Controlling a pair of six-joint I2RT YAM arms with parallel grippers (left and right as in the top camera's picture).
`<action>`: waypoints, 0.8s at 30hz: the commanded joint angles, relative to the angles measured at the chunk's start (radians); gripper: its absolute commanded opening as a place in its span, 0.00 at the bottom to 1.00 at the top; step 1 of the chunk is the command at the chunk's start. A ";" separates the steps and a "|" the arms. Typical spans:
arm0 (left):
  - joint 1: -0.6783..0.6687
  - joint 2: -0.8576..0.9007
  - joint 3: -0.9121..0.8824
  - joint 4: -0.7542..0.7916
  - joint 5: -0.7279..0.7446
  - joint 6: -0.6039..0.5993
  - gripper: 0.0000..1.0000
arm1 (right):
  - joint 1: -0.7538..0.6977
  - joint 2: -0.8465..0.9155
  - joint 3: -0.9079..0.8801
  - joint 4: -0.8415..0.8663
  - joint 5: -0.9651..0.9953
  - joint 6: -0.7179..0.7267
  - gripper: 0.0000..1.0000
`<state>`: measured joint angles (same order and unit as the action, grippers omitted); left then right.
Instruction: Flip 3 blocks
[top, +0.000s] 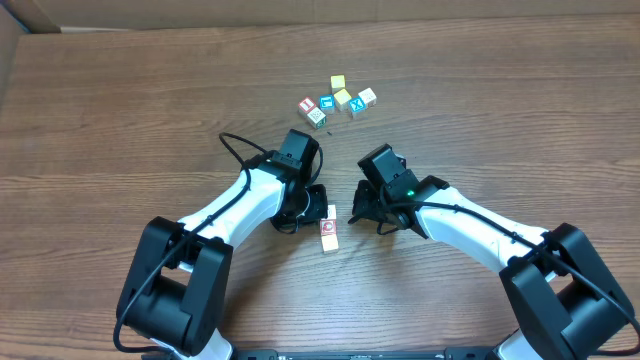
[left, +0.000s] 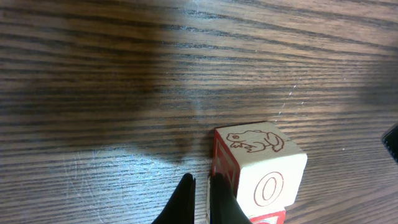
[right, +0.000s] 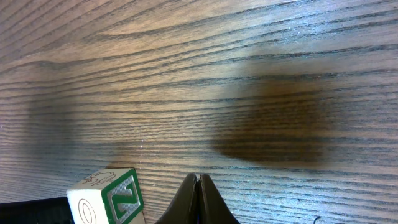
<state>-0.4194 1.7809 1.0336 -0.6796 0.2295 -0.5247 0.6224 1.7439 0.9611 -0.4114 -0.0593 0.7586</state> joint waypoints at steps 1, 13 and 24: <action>-0.002 0.013 -0.005 0.005 0.016 -0.014 0.04 | 0.005 0.002 0.008 0.006 0.014 -0.008 0.04; -0.002 0.013 -0.005 0.012 0.031 -0.014 0.04 | 0.005 0.002 0.008 0.006 0.014 -0.008 0.04; 0.010 0.010 -0.004 -0.003 -0.012 0.002 0.04 | 0.005 0.002 0.008 0.000 0.014 -0.008 0.04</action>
<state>-0.4187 1.7809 1.0336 -0.6804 0.2344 -0.5243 0.6224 1.7439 0.9611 -0.4126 -0.0597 0.7586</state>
